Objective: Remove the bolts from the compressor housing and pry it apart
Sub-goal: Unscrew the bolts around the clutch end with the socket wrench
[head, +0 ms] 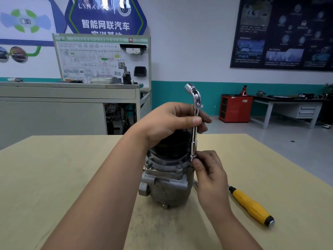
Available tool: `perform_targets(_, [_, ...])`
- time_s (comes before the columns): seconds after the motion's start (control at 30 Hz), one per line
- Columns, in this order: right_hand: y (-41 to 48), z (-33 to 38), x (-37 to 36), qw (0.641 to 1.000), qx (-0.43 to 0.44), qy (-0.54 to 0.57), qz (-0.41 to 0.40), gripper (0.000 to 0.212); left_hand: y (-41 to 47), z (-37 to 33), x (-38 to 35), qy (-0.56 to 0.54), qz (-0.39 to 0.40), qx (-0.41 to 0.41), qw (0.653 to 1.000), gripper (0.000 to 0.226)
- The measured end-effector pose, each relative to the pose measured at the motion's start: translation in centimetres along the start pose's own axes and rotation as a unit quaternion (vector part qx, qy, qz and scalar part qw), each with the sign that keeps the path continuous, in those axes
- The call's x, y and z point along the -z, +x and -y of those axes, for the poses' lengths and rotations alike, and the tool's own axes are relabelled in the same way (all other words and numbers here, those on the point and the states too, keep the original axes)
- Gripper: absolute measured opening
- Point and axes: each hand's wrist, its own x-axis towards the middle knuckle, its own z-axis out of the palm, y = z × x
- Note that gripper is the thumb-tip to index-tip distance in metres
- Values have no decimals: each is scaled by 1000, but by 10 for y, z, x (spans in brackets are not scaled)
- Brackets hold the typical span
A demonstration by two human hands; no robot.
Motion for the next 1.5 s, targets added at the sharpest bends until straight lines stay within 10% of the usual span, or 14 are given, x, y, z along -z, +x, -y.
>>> perform_targets(1.5, [-1,1,3,995,-83,49,25,20,0,3,-1,-48,-53,3,997,16])
